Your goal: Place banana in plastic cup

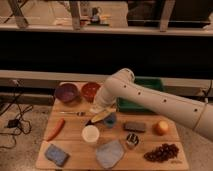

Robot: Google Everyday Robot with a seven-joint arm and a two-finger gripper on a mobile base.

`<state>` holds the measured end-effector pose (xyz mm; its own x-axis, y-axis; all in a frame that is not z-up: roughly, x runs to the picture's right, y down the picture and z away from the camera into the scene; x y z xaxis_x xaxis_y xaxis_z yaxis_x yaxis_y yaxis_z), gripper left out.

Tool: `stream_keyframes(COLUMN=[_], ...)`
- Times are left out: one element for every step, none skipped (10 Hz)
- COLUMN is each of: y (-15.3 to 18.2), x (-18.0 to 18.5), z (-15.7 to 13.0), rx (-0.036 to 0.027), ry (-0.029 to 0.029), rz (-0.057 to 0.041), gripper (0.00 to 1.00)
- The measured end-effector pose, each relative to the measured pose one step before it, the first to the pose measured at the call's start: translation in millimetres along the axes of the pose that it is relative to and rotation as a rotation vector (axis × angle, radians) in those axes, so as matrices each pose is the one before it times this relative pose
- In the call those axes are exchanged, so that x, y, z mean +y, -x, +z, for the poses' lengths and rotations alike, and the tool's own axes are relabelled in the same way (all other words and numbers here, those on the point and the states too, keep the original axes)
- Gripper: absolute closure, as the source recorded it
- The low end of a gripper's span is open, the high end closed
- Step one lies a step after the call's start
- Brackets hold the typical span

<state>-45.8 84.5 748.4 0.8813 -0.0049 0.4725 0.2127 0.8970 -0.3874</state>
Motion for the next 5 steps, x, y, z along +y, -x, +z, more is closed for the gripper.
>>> stream_keyframes(y=[0.20, -0.06, -0.36, -4.03, -3.49], x=[2.61, 2.06, 1.28, 3.33, 2.37], z=[4.59, 4.42, 2.82, 1.94, 1.15], rx=[-0.00360, -0.00307, -0.00188, -0.00038, 0.00088], ry=[0.01069, 0.01077, 0.00637, 0.00908, 0.00563], rz=[0.00148, 0.00108, 0.00124, 0.01004, 0.00815], gripper=[0.83, 0.83, 0.83, 0.83, 0.83])
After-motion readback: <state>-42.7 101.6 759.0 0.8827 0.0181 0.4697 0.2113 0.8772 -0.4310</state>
